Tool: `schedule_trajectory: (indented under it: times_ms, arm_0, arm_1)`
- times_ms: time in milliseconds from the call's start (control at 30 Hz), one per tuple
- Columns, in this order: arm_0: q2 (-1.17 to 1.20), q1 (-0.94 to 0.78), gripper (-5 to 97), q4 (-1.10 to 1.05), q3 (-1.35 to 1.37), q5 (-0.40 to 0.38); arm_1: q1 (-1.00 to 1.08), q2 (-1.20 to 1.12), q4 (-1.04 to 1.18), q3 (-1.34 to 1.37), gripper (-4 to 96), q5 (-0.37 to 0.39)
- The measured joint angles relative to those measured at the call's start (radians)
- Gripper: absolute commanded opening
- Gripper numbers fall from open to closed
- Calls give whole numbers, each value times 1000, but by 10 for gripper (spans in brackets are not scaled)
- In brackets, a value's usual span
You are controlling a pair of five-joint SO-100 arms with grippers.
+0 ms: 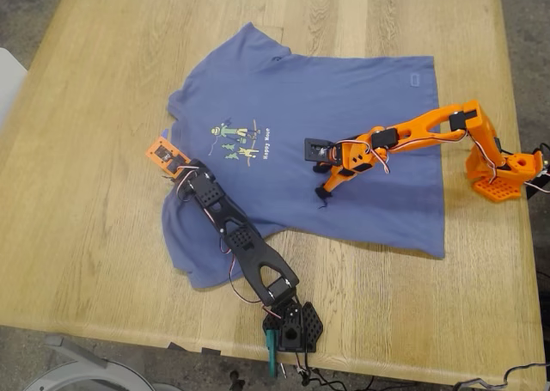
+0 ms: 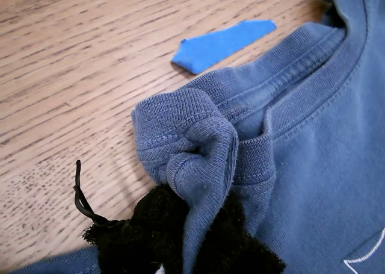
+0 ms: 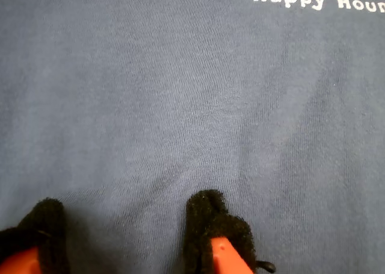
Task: Fold a T-shirt
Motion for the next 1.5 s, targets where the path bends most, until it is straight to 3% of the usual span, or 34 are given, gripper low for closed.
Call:
schedule_trajectory:
  times_ms: [867, 967, 1200, 1500]
  arm_0:
    - [100, 112, -1, 189, 0, -6]
    - [112, 133, -1, 202, 0, -6]
    - [155, 161, -1, 239, 0, -6]
    - [192, 207, -1, 264, 0, -6]
  arm_1:
    - [6, -299, -75, -227, 260, 117]
    - [8, -331, -61, -261, 216, 141]
    - [14, -394, -28, -337, 2, 155]
    - [44, -407, -6, -348, 1, 167]
